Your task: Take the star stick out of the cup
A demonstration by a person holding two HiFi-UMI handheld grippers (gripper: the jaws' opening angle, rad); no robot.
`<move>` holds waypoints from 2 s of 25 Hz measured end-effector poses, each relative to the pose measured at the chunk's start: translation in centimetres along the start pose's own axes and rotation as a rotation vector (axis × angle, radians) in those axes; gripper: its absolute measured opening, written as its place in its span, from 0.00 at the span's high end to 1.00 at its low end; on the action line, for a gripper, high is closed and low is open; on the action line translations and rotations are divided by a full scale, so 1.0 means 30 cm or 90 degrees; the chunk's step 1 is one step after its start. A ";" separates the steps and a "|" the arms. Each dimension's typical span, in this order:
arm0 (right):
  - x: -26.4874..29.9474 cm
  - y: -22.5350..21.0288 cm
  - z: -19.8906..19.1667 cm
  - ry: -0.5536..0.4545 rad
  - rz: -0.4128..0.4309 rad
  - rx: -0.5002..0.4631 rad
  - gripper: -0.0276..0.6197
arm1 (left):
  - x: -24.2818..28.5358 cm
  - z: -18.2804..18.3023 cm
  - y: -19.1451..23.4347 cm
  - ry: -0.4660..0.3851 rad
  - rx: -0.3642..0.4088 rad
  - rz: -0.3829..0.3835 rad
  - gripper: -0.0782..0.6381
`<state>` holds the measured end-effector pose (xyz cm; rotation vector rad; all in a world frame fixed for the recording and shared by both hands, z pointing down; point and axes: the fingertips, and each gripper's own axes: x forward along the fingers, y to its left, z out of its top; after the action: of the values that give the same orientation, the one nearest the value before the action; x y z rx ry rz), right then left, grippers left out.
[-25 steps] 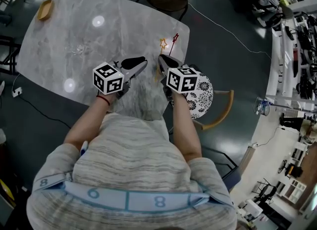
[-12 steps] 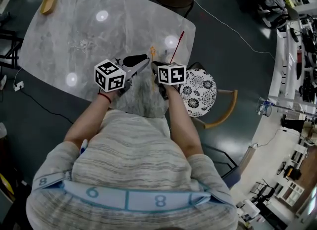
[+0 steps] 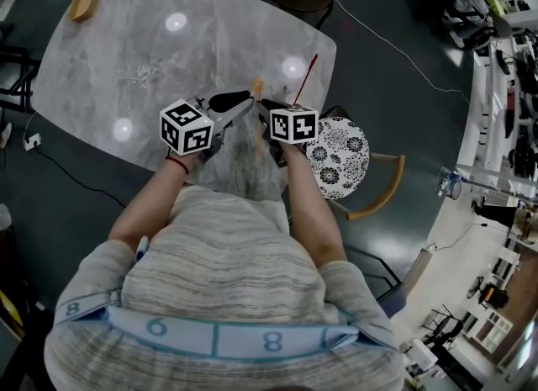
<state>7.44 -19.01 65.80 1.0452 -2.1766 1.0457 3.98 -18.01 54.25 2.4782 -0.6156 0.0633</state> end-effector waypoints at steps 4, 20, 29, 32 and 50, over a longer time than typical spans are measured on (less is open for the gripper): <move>-0.029 -0.001 0.042 -0.031 0.004 0.012 0.92 | 0.005 0.008 0.012 -0.004 -0.004 0.000 0.81; -0.255 -0.135 0.227 -0.157 -0.072 0.030 0.92 | 0.034 0.010 0.005 -0.002 -0.006 -0.008 0.81; -0.256 -0.289 0.232 -0.125 -0.168 0.002 0.92 | 0.036 -0.005 0.000 0.006 -0.007 -0.006 0.81; -0.236 -0.327 0.227 -0.115 -0.179 0.004 0.92 | 0.038 -0.011 0.004 0.008 -0.009 -0.003 0.81; -0.191 -0.341 0.218 -0.095 -0.181 -0.008 0.93 | 0.022 -0.022 0.005 0.010 -0.011 0.006 0.81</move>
<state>18.31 -26.08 62.34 1.4183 -2.0643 0.8468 4.58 -18.03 55.00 2.4558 -0.6176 0.0813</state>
